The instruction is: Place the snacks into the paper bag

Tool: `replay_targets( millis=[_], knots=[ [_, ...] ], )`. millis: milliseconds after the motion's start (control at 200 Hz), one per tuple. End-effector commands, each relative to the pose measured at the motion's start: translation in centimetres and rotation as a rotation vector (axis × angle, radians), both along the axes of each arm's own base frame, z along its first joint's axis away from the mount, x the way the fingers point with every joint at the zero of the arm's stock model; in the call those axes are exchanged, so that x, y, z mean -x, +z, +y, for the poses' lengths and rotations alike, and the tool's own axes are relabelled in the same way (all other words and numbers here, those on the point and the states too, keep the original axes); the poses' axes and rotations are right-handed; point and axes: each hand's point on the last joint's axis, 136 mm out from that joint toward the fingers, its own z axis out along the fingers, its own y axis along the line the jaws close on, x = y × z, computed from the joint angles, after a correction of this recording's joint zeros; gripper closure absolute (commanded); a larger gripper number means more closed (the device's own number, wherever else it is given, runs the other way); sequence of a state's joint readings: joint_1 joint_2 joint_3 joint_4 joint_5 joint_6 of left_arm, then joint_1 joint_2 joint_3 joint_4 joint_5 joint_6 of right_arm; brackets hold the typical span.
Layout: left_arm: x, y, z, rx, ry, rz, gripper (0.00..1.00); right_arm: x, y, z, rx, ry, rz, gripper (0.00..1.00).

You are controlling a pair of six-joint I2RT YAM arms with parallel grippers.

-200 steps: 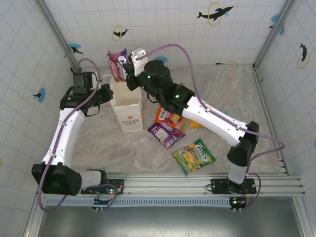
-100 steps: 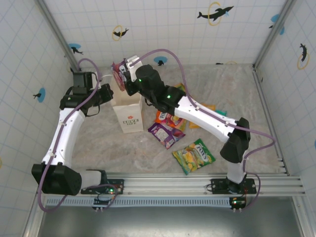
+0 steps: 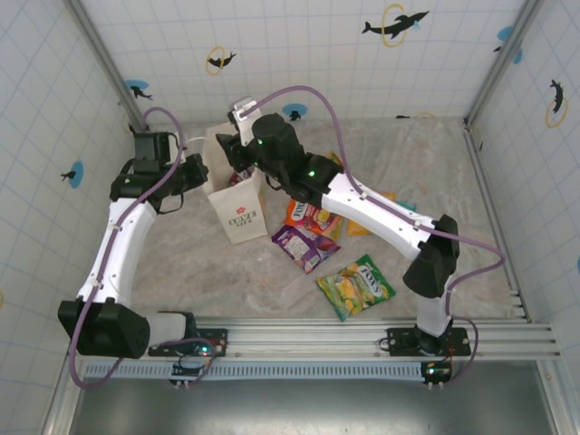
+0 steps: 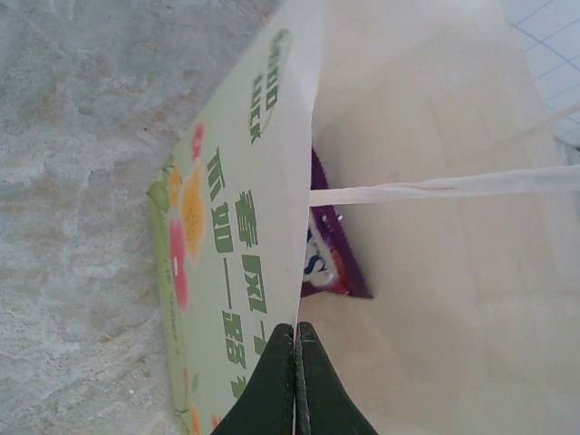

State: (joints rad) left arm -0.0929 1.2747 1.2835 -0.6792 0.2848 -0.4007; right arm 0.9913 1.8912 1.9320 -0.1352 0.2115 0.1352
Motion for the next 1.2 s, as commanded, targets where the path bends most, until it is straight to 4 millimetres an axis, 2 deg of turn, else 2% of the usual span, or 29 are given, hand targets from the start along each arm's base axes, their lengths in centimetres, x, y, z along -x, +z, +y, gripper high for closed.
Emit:
replay_targets(
  millis=[0,130,240,285,375,430,520,570,681,861,981,1086,1196],
  knots=[
    [-0.1,-0.2,-0.4,0.003,-0.015,0.002,1.0,1.0,3.0,-2.4,-0.058,0.004,-0.029,0.48],
    [0.0,-0.2,-0.3,-0.006,-0.014,0.001,1.0,1.4,1.8,-5.2,-0.063,-0.006,0.0,0.48],
    [0.1,-0.5,-0.1,-0.018,-0.008,0.011,1.0,1.4,-0.7,-8.7,-0.063,-0.047,0.056,0.47],
    [0.1,-0.6,0.1,-0.026,0.001,0.014,0.87,1.2,-1.7,-10.5,-0.063,-0.08,0.079,0.47],
    [0.1,-0.5,0.4,-0.035,0.009,0.007,0.8,1.1,-4.0,-13.8,-0.07,-0.142,0.139,0.47],
    [0.1,-0.3,0.4,-0.037,0.011,0.002,0.73,1.1,-5.9,-16.2,-0.074,-0.177,0.194,0.47],
    [0.2,0.0,0.5,-0.039,0.013,-0.008,0.71,1.1,-8.9,-20.2,-0.086,-0.235,0.286,0.47],
    [0.3,0.1,0.5,-0.039,0.013,-0.011,0.66,1.1,-11.4,-22.9,-0.071,-0.291,0.34,0.47],
    [0.3,0.4,0.5,-0.04,0.014,-0.021,0.66,1.4,-16.0,-28.8,-0.062,-0.4,0.435,0.48],
    [0.4,0.3,0.4,-0.038,0.011,-0.021,0.65,2.5,-22.3,-35.8,-0.161,-0.45,0.615,0.47],
    [0.4,0.4,0.5,-0.036,0.013,-0.025,0.64,2.9,-25.5,-38.7,-0.276,-0.45,0.738,0.48],
    [0.5,0.4,0.5,-0.039,0.014,-0.023,0.64,2.8,-27.7,-40.1,-0.307,-0.465,0.8,0.48],
    [0.5,0.2,0.6,-0.043,0.016,-0.018,0.64,2.5,-29.3,-40.8,-0.306,-0.464,0.844,0.47]
  ],
)
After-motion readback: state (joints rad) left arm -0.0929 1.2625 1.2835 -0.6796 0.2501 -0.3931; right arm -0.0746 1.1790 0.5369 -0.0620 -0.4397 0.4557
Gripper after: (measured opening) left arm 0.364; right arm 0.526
